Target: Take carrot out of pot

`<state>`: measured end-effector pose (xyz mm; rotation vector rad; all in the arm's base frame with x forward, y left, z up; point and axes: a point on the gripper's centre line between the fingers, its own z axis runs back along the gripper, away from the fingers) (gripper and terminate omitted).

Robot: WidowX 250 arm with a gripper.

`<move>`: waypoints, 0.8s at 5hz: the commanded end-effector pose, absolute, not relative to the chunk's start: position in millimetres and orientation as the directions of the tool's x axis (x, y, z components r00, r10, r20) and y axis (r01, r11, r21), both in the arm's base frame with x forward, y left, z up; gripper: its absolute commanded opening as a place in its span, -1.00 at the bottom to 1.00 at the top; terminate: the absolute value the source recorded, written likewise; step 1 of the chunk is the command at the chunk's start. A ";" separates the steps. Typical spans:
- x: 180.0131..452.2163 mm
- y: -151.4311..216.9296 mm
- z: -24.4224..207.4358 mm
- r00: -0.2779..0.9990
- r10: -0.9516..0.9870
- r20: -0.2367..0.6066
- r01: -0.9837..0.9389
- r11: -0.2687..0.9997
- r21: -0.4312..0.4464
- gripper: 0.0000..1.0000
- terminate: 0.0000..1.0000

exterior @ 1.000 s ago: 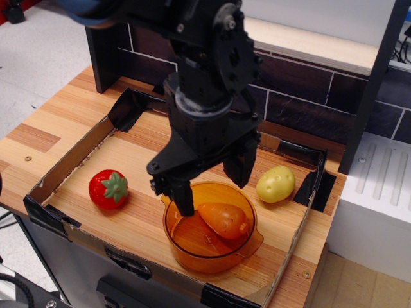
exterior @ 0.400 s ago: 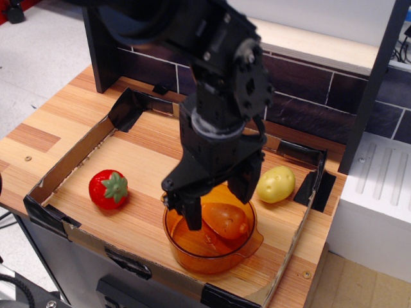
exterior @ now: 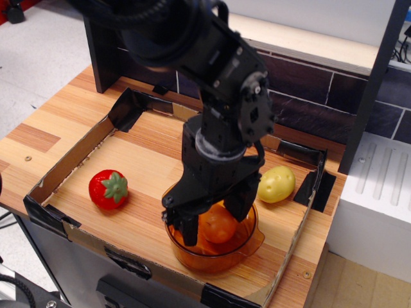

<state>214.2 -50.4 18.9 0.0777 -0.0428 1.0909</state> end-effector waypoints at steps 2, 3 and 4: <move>222.8 -52.2 20.6 0.481 0.872 0.093 -0.877 0.480 0.033 1.00 -1.00; 222.5 -52.6 18.4 0.482 0.871 0.100 -0.876 0.481 0.030 -1.00 -1.00; 219.9 -51.6 21.9 0.490 0.866 0.099 -0.871 0.491 0.020 -1.00 -1.00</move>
